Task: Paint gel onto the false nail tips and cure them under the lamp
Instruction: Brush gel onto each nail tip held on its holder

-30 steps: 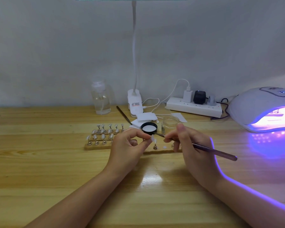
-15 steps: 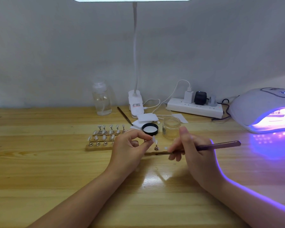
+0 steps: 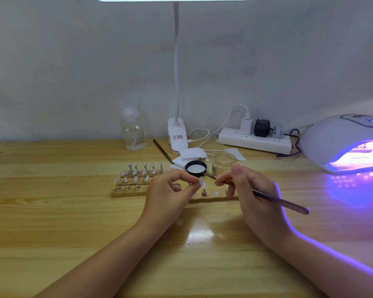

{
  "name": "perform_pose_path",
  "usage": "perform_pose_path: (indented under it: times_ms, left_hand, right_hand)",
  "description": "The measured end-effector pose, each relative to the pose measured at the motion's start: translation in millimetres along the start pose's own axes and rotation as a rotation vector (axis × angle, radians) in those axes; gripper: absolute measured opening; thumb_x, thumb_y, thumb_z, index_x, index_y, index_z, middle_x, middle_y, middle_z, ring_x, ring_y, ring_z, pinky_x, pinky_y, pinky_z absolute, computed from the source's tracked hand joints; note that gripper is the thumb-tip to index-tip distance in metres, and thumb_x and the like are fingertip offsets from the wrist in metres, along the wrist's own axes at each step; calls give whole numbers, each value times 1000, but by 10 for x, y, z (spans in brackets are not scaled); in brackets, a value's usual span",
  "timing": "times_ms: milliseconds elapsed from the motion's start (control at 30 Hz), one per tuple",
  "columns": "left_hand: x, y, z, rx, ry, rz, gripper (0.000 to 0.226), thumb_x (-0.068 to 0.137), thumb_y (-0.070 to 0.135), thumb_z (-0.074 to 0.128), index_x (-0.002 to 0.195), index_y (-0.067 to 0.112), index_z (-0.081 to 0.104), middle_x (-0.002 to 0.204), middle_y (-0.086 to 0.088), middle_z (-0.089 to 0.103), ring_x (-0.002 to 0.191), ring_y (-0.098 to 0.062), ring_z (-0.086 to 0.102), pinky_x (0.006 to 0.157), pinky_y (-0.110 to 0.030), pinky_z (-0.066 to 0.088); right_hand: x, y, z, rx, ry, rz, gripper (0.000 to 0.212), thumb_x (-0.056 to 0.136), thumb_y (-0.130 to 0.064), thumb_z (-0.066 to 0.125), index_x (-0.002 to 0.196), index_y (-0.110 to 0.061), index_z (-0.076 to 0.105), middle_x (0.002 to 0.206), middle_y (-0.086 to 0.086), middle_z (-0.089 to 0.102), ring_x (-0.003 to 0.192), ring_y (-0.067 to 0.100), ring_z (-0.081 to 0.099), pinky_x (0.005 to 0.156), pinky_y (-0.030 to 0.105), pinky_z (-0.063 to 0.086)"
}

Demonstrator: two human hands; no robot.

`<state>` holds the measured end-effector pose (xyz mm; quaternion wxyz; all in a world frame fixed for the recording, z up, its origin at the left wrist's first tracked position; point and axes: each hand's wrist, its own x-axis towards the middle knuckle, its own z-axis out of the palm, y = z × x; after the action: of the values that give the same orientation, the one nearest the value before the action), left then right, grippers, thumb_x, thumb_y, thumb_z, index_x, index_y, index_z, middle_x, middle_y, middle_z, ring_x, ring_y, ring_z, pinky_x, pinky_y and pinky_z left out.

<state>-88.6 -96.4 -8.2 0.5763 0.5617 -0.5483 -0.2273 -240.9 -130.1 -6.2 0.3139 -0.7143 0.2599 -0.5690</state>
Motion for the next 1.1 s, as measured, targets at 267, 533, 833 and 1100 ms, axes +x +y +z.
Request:
perform_pose_path:
  times_ms: [267, 533, 833, 1100]
  left_hand:
    - [-1, -4, 1, -7, 8, -1, 10, 74, 10, 74, 68, 17, 70, 75, 9, 67, 41, -3, 35, 44, -12, 31]
    - [-8, 7, -4, -16, 17, -6, 9, 73, 12, 75, 68, 18, 70, 71, 14, 67, 40, -3, 34, 44, -14, 30]
    - [3, 25, -15, -66, 24, 37, 19, 74, 12, 72, 69, 30, 72, 83, 14, 71, 49, -15, 40, 46, -13, 34]
    - [9, 3, -15, -45, 4, 106, 16, 72, 8, 72, 74, 24, 72, 82, 7, 69, 42, -5, 29, 47, -8, 30]
  right_hand:
    - [-28, 4, 1, 73, 22, 25, 43, 86, -44, 40, 64, -19, 67, 61, 2, 66, 49, 6, 54, 52, 17, 44]
    - [-37, -10, 22, 165, -8, 48, 46, 84, -53, 46, 59, -22, 67, 49, 2, 60, 45, 7, 53, 50, 13, 41]
    - [-5, -34, -27, 18, 11, 13, 11, 88, -34, 52, 90, -26, 60, 77, -6, 67, 63, 4, 59, 59, 18, 48]
    - [-41, -63, -26, 35, -31, 27, 36, 85, -41, 39, 72, -21, 66, 72, -7, 67, 67, 3, 60, 63, 15, 46]
